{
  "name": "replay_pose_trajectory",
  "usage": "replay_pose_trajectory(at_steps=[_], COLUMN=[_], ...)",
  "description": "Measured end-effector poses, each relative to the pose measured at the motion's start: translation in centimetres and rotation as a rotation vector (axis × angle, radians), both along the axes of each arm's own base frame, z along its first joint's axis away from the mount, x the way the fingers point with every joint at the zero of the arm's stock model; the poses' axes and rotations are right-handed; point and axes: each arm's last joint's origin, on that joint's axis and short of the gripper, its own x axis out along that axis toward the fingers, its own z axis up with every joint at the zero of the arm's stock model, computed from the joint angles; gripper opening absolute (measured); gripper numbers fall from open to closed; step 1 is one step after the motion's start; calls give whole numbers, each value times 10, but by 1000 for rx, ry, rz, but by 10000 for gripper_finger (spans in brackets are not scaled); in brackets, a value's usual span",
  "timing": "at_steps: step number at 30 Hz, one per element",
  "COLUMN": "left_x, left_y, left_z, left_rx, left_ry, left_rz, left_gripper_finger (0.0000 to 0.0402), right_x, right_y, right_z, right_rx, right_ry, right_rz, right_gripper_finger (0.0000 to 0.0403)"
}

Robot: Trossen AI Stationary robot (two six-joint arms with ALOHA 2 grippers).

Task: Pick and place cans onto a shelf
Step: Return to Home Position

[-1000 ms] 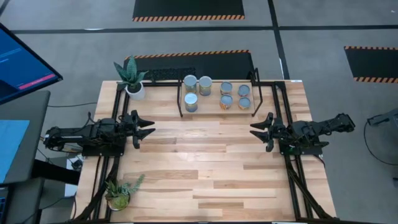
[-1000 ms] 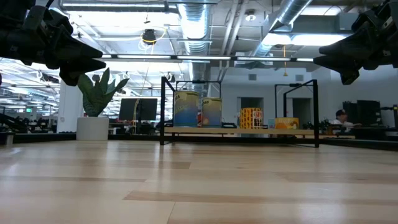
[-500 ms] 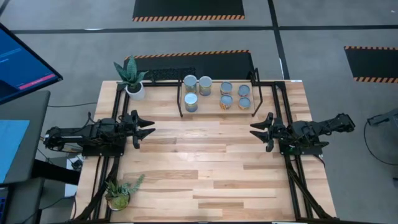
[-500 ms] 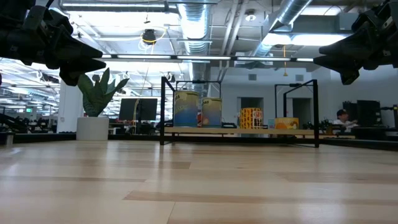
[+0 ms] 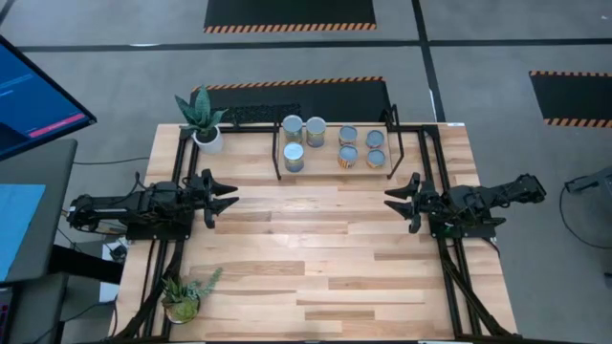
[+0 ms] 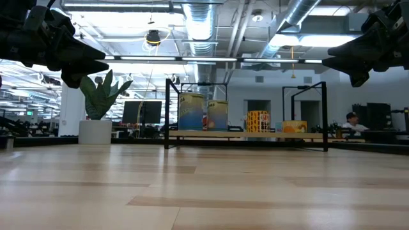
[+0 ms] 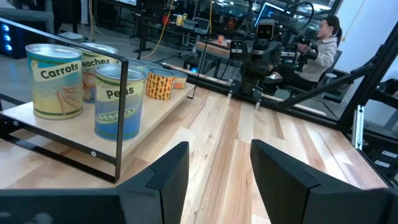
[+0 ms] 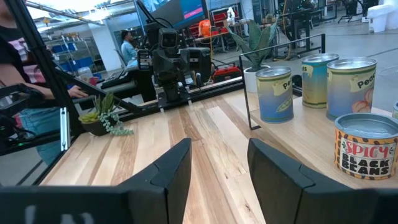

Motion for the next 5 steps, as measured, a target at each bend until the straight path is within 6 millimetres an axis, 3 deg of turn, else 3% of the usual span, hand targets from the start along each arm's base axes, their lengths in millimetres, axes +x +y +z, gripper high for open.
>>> replay_pose_trajectory(at_steps=[5], left_x=[0], left_y=[0], left_z=[0], left_rx=[0], left_ry=[0], left_rz=[0], left_gripper_finger=[163], right_x=[0], right_y=[0], right_z=[0], right_rx=[0], right_ry=[0], right_rz=[0], right_gripper_finger=[180])
